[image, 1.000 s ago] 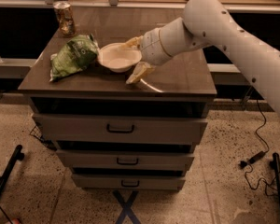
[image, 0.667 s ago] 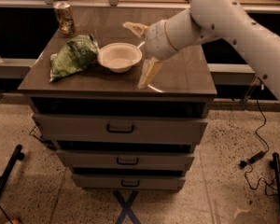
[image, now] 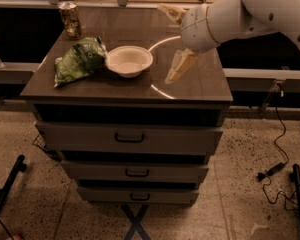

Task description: Move paper bowl near green jalapeno chip bag

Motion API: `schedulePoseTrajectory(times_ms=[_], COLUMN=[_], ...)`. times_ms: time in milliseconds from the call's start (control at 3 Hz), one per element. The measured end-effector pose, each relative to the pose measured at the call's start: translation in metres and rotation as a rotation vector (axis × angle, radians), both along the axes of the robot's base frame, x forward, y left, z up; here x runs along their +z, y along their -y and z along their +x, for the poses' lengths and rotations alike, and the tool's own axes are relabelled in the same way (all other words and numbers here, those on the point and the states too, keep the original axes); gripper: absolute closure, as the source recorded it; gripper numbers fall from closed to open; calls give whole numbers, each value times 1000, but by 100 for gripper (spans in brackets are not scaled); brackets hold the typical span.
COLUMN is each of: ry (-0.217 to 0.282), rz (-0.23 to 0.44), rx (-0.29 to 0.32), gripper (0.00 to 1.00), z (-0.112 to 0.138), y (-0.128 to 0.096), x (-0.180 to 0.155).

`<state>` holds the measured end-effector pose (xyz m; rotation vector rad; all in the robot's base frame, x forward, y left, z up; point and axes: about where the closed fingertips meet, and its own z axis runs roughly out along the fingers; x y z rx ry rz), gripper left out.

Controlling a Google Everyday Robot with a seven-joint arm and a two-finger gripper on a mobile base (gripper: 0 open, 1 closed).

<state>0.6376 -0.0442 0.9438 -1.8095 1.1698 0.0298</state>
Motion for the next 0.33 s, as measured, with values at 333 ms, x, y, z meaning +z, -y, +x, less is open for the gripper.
schedulePoseTrajectory(times_ms=[333], ry=[0], rz=[0], rx=[0], gripper=[0], z=[0], y=[0], x=[0])
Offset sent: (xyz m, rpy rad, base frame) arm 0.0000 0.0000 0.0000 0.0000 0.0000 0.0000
